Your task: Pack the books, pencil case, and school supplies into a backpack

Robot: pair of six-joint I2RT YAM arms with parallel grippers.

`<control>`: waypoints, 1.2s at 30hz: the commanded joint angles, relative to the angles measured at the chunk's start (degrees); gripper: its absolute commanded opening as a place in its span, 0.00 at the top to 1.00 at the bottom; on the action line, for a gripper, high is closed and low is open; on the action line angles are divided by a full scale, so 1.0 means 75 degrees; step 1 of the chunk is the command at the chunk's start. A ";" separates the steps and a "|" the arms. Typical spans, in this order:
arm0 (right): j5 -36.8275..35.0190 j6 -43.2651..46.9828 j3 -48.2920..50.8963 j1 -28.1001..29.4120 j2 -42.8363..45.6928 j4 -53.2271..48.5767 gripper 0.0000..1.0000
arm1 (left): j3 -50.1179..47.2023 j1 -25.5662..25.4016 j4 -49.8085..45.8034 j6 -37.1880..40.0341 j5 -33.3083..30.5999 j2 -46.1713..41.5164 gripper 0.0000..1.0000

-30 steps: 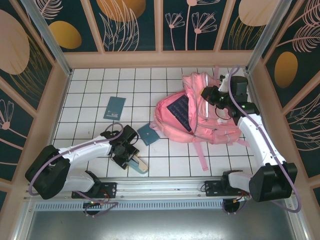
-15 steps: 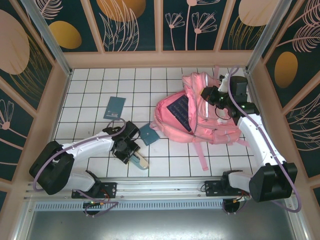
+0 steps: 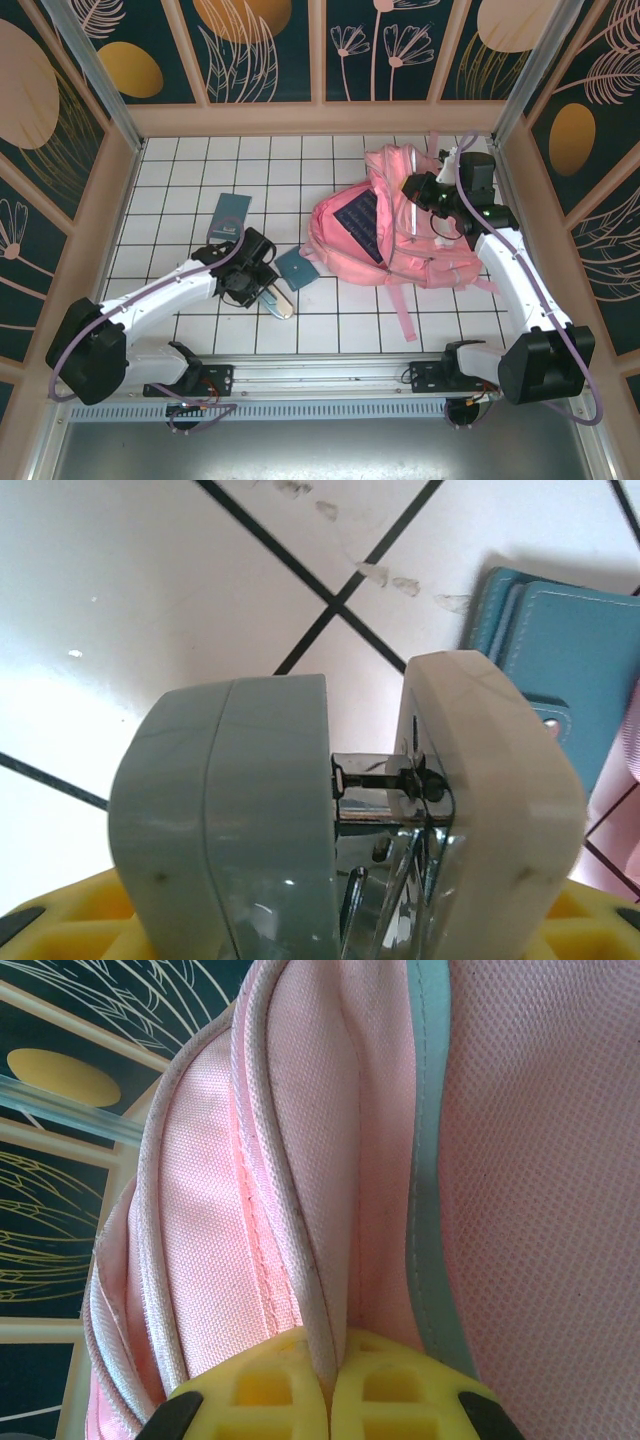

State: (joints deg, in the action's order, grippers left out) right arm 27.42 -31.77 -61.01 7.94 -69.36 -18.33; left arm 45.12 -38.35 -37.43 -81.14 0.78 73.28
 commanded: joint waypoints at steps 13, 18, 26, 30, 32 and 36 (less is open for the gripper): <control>0.0130 0.0710 -0.0607 0.0070 0.0124 0.0012 1.00 | 0.2351 0.0167 0.0995 0.3348 0.0298 0.0071 0.71; 0.0339 0.0802 -0.0827 0.0089 -0.0016 -0.0038 1.00 | 0.2985 0.0173 0.1755 0.4087 0.1128 0.0972 0.78; 0.0526 0.0770 -0.0846 0.0126 -0.0067 0.0098 1.00 | 0.3584 0.0266 0.3551 0.4573 0.2137 0.2059 0.85; 0.0595 0.0598 -0.0742 0.0135 -0.0039 0.0394 1.00 | 0.4276 0.0273 0.4140 0.4470 0.2714 0.3052 0.95; 0.0726 0.0462 -0.0693 0.0137 -0.0067 0.0567 1.00 | 0.4628 0.0271 0.4326 0.4291 0.2975 0.3624 0.95; 0.0815 0.0348 -0.0723 0.0184 -0.0138 0.0648 1.00 | 0.4940 0.0271 0.5096 0.3723 0.3614 0.4474 0.94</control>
State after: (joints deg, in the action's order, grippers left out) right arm 29.43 -28.29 -64.29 8.49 -71.13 -22.41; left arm 79.64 -36.64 -6.33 -50.28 22.20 103.46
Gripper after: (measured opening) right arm 0.058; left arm 0.540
